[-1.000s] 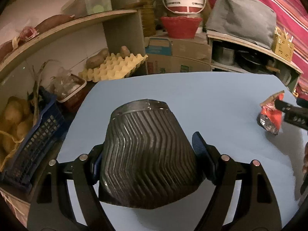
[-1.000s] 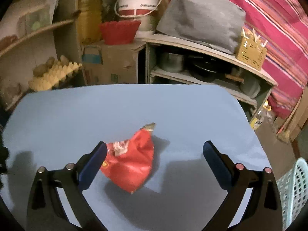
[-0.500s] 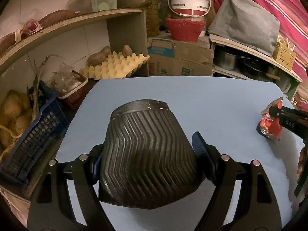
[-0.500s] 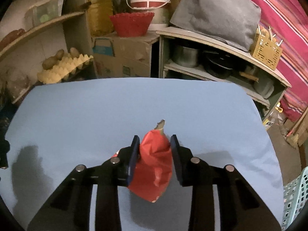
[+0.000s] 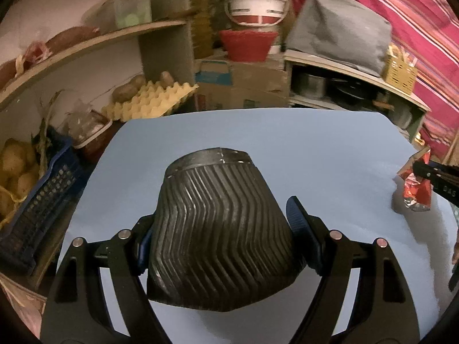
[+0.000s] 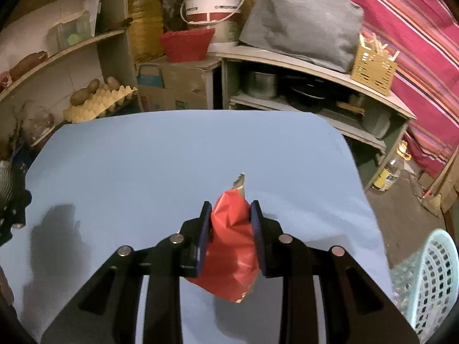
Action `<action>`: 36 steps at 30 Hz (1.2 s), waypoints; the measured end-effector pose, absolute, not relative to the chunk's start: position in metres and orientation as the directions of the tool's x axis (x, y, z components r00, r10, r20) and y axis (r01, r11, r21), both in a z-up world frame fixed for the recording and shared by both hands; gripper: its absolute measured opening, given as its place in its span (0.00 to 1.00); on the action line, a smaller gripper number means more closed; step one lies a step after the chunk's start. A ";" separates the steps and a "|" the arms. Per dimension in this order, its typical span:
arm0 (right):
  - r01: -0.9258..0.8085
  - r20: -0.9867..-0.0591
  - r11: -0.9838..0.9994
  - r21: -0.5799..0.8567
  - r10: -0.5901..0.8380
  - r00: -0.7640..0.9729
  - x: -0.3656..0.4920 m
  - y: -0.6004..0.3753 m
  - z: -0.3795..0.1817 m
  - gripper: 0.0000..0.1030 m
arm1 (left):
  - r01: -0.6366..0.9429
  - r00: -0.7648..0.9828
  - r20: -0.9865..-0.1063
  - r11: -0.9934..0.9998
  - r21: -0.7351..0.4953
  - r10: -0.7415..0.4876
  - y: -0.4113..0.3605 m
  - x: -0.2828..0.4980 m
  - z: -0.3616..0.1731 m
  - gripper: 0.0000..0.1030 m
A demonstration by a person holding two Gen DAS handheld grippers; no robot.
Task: Collect trash
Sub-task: 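Carry the rubber piece and red bag over the basket and open both tools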
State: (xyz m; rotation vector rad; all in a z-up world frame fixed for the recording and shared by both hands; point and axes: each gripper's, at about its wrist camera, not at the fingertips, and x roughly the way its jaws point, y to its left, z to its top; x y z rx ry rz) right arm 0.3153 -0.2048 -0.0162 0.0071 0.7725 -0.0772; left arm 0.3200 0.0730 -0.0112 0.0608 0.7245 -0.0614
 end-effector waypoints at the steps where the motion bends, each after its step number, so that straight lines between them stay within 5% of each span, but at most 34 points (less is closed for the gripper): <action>1: 0.074 -0.699 0.997 -0.023 -0.070 0.712 0.308 -0.210 -0.017 0.27 | 0.084 0.749 -0.662 0.996 0.036 -0.039 0.069 0.317 -0.011 0.76; 16: 0.129 -0.663 0.992 0.001 -0.096 0.742 0.220 -0.296 -0.006 0.27 | 0.100 0.769 -0.634 0.995 0.003 -0.075 0.010 0.276 -0.002 0.76; 36: 0.354 -0.616 0.928 0.114 -0.213 0.758 0.123 -0.476 0.007 0.27 | 0.302 0.769 -0.591 0.953 0.002 -0.242 -0.172 0.206 0.016 0.76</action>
